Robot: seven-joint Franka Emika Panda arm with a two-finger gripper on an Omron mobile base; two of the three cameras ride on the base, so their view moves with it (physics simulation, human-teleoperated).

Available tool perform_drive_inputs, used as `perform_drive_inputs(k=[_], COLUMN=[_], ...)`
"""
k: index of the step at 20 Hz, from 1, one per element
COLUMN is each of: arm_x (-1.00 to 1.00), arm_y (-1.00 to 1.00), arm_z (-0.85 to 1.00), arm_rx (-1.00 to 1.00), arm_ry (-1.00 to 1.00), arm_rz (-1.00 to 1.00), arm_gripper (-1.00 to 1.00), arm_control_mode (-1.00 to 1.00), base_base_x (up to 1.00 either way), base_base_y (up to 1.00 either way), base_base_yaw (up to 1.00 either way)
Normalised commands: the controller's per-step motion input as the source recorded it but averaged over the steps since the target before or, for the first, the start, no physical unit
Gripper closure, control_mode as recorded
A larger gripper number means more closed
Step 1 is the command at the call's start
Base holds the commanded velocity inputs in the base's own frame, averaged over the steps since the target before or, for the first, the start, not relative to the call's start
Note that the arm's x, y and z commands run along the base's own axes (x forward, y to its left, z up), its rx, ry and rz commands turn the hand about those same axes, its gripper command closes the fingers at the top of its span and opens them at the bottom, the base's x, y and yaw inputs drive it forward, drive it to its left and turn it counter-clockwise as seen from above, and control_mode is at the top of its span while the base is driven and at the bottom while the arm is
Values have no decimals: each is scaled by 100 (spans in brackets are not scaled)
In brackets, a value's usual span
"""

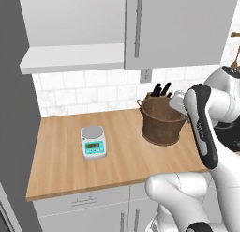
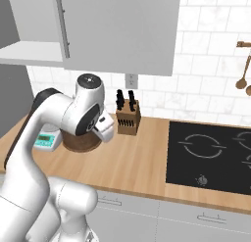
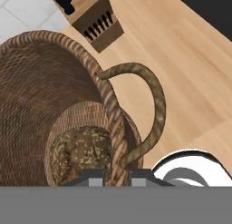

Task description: Open the cabinet, pick up the bread from the cabinet and place it in the basket. Then move the basket to the dining counter.

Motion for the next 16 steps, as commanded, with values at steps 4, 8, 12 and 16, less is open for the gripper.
perform_drive_inputs(k=[4, 8, 12, 16], arm_x=[-13, -12, -13, -8], arm_y=[13, 22, 23, 7], arm_z=[39, 40, 21, 3], arm_rx=[0, -1, -7, -5], arm_ry=[-2, 0, 3, 0], arm_rz=[0, 0, 0, 0], arm_gripper=[100, 100, 100, 100], arm_control_mode=[-100, -100, -100, -100], base_base_x=[0, 0, 0, 0], base_base_y=[0, 0, 0, 0], base_base_yaw=[0, 0, 0, 0])
